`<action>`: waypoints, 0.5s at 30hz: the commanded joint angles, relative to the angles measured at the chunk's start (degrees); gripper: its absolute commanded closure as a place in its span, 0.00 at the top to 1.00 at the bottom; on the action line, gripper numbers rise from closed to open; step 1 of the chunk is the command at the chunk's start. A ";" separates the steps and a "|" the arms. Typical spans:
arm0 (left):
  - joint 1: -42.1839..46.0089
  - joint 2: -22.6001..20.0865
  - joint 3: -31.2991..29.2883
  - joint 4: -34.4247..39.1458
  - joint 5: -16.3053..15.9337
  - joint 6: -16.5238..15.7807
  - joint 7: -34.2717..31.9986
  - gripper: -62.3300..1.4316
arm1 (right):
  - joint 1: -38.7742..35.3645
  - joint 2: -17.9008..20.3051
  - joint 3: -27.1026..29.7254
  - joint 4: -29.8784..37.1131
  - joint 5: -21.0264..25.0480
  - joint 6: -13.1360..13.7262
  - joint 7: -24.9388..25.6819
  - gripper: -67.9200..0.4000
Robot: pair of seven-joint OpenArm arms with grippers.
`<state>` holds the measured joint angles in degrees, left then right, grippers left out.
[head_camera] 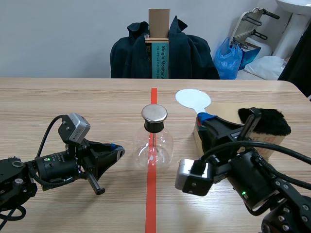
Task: Do the electroscope experiment.
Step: 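Move the plate toward and away from the electroscope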
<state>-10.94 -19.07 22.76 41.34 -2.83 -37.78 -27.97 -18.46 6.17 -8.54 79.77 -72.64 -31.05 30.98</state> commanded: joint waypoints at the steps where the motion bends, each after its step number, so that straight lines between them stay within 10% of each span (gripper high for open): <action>1: -0.33 0.15 -0.17 1.36 -0.76 -0.31 -0.96 0.07 | 0.37 0.68 1.09 1.18 0.61 -0.72 -0.96 0.02; 15: -0.33 0.15 -0.17 1.36 -0.76 -0.31 -0.94 0.07 | 1.53 9.31 7.02 20.61 7.65 -6.91 -9.42 0.02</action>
<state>-10.94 -19.07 22.76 41.34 -2.83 -37.78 -27.94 -18.37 14.94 -2.17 97.97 -65.89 -37.32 22.04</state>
